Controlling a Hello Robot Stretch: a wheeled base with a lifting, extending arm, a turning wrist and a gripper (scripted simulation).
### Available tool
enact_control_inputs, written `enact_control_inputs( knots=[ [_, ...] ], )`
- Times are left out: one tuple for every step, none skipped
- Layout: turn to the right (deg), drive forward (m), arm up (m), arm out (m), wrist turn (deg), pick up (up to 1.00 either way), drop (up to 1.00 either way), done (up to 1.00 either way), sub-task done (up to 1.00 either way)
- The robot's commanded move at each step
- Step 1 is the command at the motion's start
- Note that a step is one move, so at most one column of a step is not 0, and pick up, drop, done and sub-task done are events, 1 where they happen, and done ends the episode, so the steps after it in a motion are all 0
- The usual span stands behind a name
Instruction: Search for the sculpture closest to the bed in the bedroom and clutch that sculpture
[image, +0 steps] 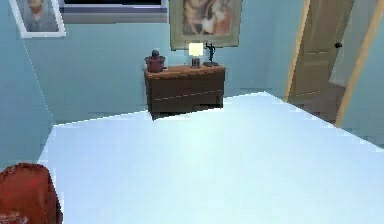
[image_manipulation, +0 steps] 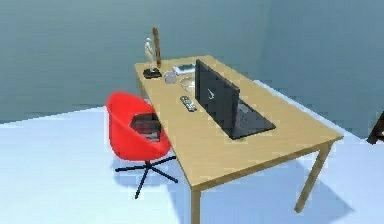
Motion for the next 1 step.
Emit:
enact_control_inputs(
  knots=[
    [0.0,1.00,0.00,0.00,0.0,0.00,0.00,0.00,0.00]
  ],
)
